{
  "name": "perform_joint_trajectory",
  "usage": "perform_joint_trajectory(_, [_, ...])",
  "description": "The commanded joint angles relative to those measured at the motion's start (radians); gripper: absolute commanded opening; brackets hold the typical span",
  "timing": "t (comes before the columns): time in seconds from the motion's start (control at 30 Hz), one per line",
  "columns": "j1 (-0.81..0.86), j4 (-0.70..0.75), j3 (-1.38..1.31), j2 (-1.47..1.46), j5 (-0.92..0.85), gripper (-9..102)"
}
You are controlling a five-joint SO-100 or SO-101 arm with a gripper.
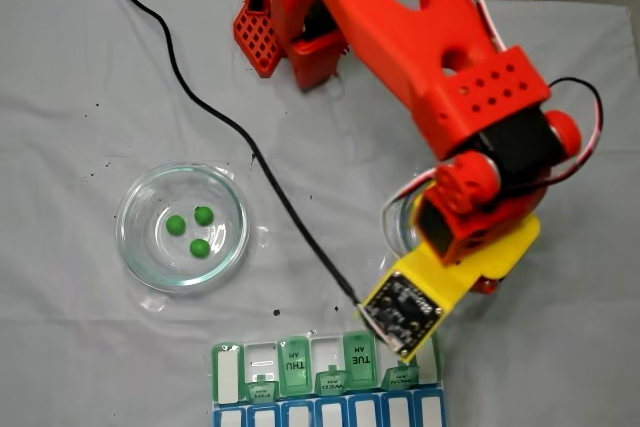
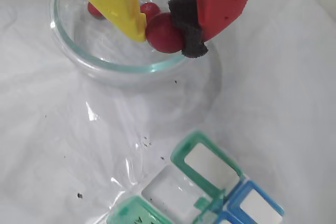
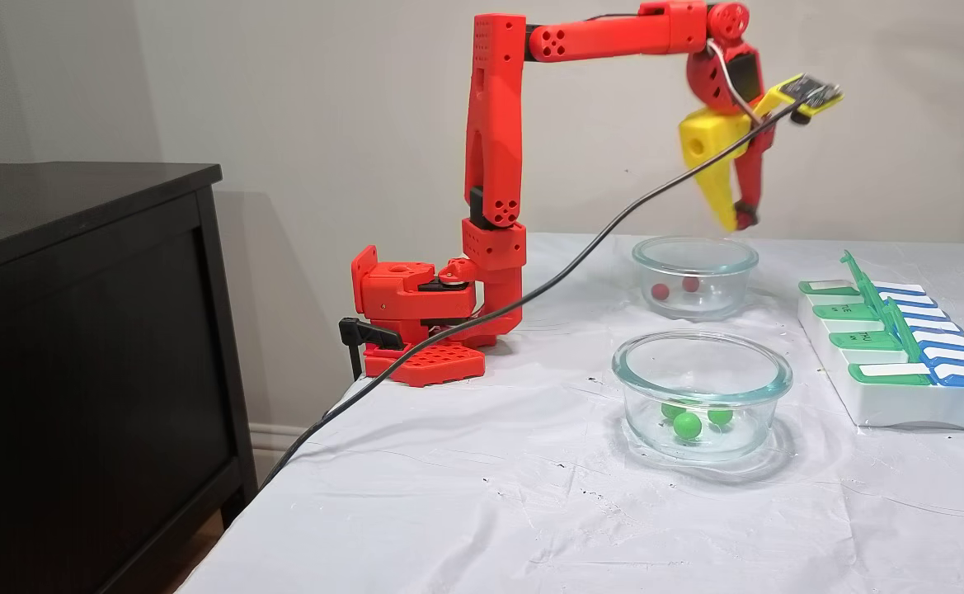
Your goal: Sort medicines into box.
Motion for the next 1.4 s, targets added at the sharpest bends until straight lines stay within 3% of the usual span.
perform_joint_trajectory(0.0, [0.049, -0.046, -0.051, 0.143, 0.012, 0])
perform_joint_trajectory(0.1, [0.097, -0.077, -0.028, 0.13, 0.015, 0])
perform_joint_trajectory(0.27, [0.156, -0.282, 0.178, 0.143, 0.02, 0])
perform_joint_trajectory(0.77, [0.183, -0.387, 0.218, 0.057, 0.086, 0])
perform_joint_trajectory(1.07, [0.161, -0.339, 0.14, -0.066, 0.054, 0])
perform_joint_trajectory(1.37, [0.156, -0.413, 0.098, -0.132, 0.038, 0])
